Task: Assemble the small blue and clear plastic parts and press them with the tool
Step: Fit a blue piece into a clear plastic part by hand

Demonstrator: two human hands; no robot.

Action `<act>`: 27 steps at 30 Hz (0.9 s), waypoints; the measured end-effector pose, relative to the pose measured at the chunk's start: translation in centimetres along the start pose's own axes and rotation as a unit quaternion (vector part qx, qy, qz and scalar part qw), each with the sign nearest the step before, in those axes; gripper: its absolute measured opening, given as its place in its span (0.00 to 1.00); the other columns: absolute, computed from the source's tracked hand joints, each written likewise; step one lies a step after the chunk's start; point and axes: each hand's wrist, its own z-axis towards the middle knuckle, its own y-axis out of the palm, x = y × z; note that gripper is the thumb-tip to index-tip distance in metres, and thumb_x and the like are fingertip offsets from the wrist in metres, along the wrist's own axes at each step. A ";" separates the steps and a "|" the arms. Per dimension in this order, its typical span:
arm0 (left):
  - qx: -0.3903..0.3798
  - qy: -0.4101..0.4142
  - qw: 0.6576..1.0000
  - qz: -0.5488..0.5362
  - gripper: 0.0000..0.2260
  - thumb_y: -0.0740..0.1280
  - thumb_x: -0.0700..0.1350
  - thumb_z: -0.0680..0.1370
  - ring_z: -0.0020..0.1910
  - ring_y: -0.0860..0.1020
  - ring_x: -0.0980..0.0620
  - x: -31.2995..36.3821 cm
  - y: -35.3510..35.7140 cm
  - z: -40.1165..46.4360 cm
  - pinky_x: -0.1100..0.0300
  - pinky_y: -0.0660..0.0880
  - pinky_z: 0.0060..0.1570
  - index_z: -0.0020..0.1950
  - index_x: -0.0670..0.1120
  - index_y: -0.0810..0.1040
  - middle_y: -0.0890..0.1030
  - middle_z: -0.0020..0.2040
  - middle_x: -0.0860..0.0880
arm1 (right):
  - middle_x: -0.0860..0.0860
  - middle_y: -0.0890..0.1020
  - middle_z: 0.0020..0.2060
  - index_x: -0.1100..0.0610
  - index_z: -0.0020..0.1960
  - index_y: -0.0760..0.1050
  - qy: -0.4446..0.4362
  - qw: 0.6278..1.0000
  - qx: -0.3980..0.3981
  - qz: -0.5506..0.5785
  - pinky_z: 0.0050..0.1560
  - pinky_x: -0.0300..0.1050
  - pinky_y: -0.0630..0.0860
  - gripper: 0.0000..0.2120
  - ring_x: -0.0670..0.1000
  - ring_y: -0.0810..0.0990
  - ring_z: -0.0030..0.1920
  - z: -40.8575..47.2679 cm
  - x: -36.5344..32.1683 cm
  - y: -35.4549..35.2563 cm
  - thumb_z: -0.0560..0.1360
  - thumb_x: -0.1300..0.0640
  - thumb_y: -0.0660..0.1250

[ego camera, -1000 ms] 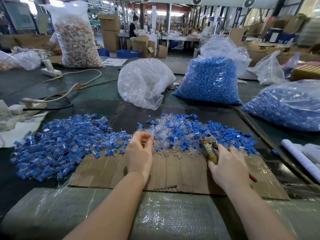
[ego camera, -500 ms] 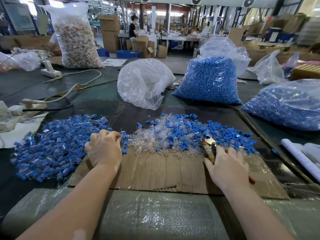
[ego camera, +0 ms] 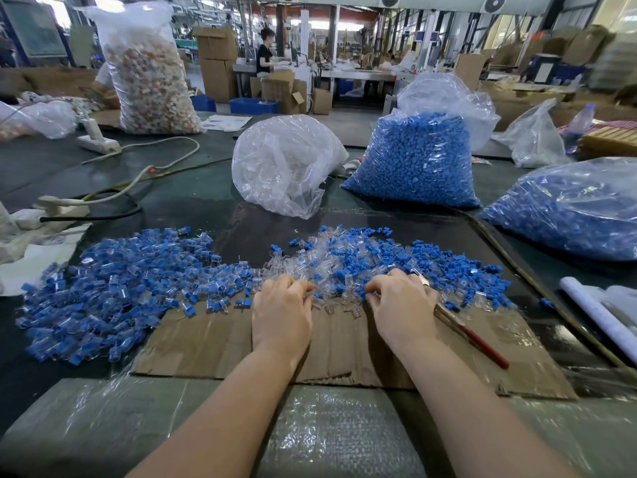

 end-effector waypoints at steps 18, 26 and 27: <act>-0.022 0.010 0.995 -0.096 0.08 0.66 0.44 0.77 0.44 0.73 0.58 0.2 -0.3 -0.5 0.69 0.68 0.45 0.55 0.47 0.78 0.71 0.46 0.55 | 0.46 0.76 0.50 0.50 0.50 0.71 -0.041 0.994 0.029 -0.098 0.62 0.55 0.60 0.04 0.51 0.71 0.54 0.1 -0.8 1.2 0.78 0.57 0.59; -0.044 0.032 0.994 -0.092 0.01 0.67 0.44 0.76 0.42 0.70 0.59 0.2 -0.4 -0.5 0.74 0.64 0.38 0.47 0.49 0.76 0.70 0.41 0.58 | 0.48 0.78 0.50 0.52 0.51 0.71 -0.062 0.991 0.035 -0.110 0.62 0.56 0.59 0.06 0.53 0.71 0.55 -0.7 -0.6 1.2 0.79 0.59 0.58; -0.046 0.034 0.994 -0.091 0.01 0.67 0.44 0.76 0.42 0.71 0.59 0.2 -0.4 -0.5 0.74 0.64 0.40 0.47 0.49 0.76 0.71 0.41 0.58 | 0.49 0.78 0.49 0.53 0.51 0.72 -0.065 0.991 0.039 -0.112 0.63 0.57 0.60 0.05 0.54 0.72 0.54 -0.8 -0.6 1.2 0.78 0.60 0.59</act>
